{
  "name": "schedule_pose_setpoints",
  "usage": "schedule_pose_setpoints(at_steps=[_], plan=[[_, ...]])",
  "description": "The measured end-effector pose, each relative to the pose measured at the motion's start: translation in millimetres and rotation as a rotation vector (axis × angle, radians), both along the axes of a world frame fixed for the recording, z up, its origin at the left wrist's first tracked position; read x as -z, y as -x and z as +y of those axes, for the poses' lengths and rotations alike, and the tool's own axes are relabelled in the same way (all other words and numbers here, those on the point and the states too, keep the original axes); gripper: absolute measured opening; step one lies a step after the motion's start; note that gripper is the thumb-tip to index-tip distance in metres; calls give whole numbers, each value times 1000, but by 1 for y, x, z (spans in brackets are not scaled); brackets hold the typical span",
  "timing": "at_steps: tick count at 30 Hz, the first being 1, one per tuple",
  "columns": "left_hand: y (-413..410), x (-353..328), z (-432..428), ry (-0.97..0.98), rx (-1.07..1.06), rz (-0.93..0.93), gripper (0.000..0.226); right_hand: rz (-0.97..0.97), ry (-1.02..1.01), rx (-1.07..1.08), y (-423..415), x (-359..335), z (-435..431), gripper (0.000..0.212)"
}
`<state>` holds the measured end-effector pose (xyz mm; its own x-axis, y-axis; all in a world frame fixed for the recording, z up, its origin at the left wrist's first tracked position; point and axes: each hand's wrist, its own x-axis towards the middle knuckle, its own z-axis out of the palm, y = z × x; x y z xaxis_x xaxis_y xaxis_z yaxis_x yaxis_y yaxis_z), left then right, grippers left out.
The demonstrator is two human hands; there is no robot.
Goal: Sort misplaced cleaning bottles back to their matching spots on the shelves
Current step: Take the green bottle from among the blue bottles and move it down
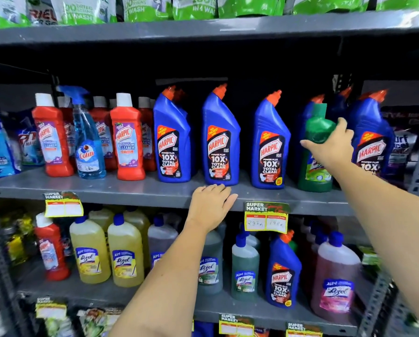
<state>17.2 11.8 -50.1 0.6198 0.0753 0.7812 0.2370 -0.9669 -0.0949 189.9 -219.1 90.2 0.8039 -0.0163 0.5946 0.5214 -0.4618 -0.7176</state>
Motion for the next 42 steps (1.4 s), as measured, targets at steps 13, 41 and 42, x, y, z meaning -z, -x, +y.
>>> schedule_pose_setpoints(at_steps=[13, 41, 42], plan=[[11, 23, -19, 133, 43, -175, 42, -410, -116, -172, 113, 17, -70, 89], [65, 317, 6, 320, 2, 838, 65, 170, 165, -169, 135, 342, 81, 83], [65, 318, 6, 285, -19, 841, 64, 157, 187, -157, 134, 342, 83, 84]])
